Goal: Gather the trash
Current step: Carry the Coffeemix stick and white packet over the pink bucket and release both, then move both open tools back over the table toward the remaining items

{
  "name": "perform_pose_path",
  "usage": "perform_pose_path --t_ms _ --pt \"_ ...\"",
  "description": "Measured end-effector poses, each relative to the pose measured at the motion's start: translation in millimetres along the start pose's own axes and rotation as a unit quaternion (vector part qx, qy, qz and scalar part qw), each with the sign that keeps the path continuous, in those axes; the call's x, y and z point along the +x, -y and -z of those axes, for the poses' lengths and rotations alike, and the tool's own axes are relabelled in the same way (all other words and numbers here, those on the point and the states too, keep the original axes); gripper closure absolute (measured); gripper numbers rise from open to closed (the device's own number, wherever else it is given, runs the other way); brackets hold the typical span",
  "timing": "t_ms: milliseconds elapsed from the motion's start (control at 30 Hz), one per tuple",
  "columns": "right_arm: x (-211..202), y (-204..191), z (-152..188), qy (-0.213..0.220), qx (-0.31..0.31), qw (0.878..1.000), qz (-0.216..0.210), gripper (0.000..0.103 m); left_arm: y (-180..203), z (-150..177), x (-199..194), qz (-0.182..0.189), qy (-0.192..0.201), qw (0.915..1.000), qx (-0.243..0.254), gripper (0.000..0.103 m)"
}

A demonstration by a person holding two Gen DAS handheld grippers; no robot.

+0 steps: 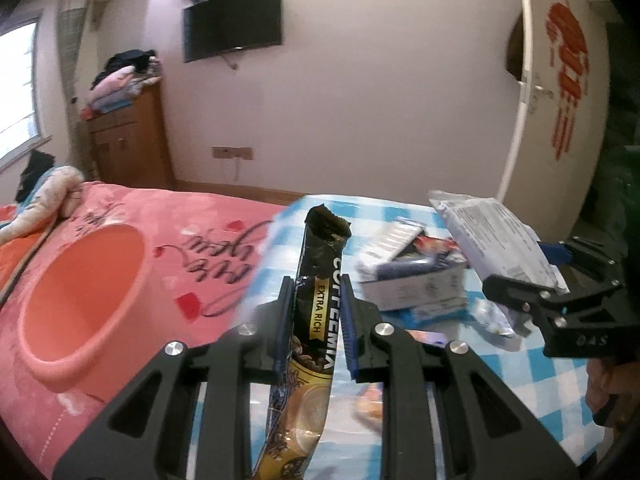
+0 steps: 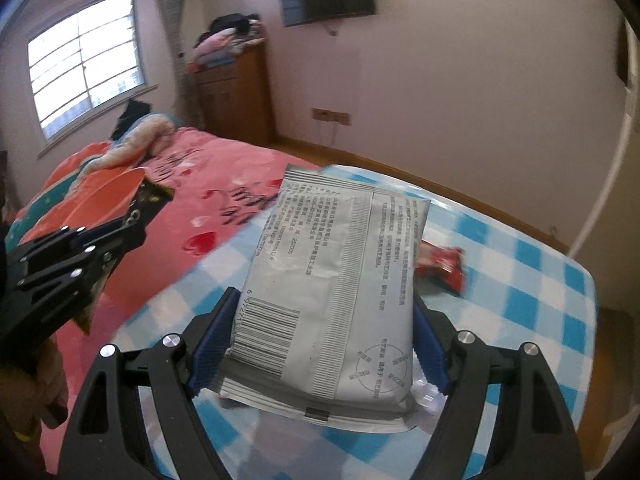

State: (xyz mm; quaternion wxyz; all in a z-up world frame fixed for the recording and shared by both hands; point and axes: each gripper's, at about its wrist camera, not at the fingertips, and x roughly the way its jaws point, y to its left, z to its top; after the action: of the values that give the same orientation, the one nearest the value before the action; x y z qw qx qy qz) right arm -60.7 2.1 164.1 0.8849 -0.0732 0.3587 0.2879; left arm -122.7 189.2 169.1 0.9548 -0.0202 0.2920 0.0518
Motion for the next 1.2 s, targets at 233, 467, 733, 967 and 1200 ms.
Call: perform_pose_path --t_ms 233,467,733,967,1200 --pt "20.0 -71.7 -39.7 0.001 -0.052 0.997 -0.06 0.024 -67.9 -4.6 -13.7 -0.062 0.005 0.9976 -0.031 0.08" --pt "56.5 -149.8 -79.5 -0.009 -0.102 0.988 -0.113 0.024 -141.7 -3.0 -10.2 -0.113 -0.005 0.9909 -0.072 0.08" --pt "104.7 -222.6 -114.7 -0.029 -0.143 0.978 -0.15 0.024 -202.2 -0.1 2.9 -0.147 -0.015 0.9833 -0.106 0.08" --pt "133.7 -255.9 -127.6 -0.045 -0.171 0.972 -0.156 0.023 -225.7 3.9 18.2 -0.153 -0.026 0.9799 -0.126 0.08" --pt "136.2 -253.3 -130.1 -0.03 -0.163 0.973 -0.16 0.009 -224.7 5.3 25.7 -0.153 -0.022 0.9796 -0.128 0.04"
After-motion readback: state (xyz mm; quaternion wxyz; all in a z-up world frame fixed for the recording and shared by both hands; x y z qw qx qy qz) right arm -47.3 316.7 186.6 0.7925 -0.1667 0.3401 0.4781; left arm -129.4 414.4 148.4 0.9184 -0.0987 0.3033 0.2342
